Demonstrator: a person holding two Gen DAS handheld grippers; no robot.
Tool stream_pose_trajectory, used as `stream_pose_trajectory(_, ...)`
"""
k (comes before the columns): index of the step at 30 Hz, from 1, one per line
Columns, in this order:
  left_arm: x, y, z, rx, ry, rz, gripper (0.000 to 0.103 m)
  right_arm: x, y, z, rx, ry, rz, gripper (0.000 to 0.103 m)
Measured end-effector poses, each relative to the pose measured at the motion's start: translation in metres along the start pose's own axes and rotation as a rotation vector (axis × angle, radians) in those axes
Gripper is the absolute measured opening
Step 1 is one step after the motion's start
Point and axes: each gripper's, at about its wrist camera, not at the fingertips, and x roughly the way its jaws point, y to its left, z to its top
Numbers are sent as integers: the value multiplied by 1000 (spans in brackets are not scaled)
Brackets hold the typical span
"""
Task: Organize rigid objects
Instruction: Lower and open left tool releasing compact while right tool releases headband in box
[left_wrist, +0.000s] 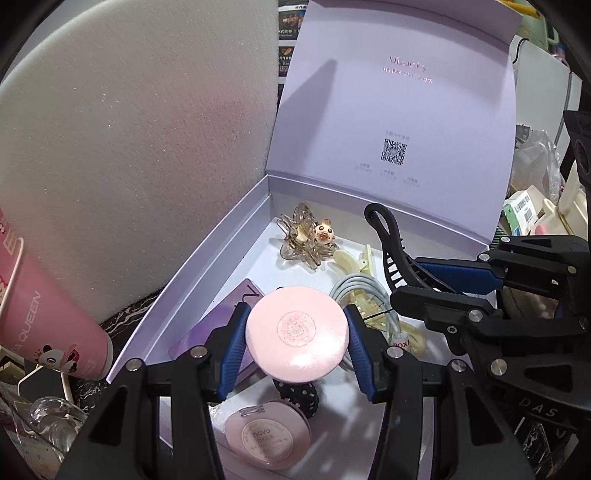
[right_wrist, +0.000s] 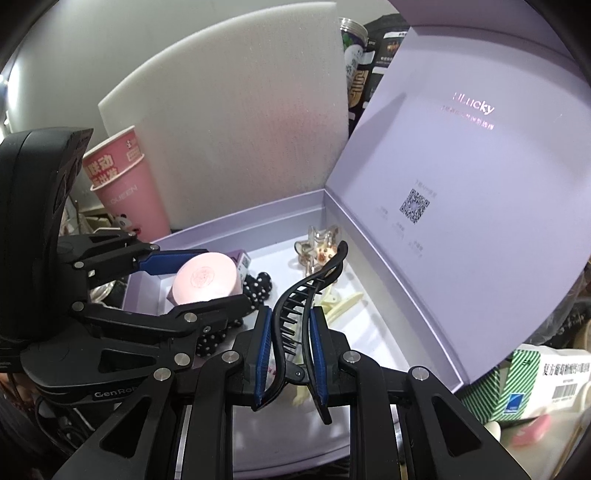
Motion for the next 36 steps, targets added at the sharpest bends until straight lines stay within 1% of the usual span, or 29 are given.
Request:
stream_pose_trajectory(5, 12, -7, 4, 6, 22, 9, 50, 8, 0, -1, 1, 18, -9, 20)
stream_pose_trajectory(14, 21, -9, 11, 17, 50, 51, 50, 17, -5, -3, 10, 49, -36, 20)
stream_pose_trajectory(21, 42, -12, 18, 22, 99, 49, 50, 22, -6, -5, 10, 70, -57, 21)
stream_pose_trajectory(31, 51, -13, 22, 15, 101, 68, 50, 30, -5, -6, 9, 79, -71, 21)
stream_pose_trajectory(36, 41, -9, 15, 2, 88, 67, 50, 29, -4, -5, 9, 81, -83, 21)
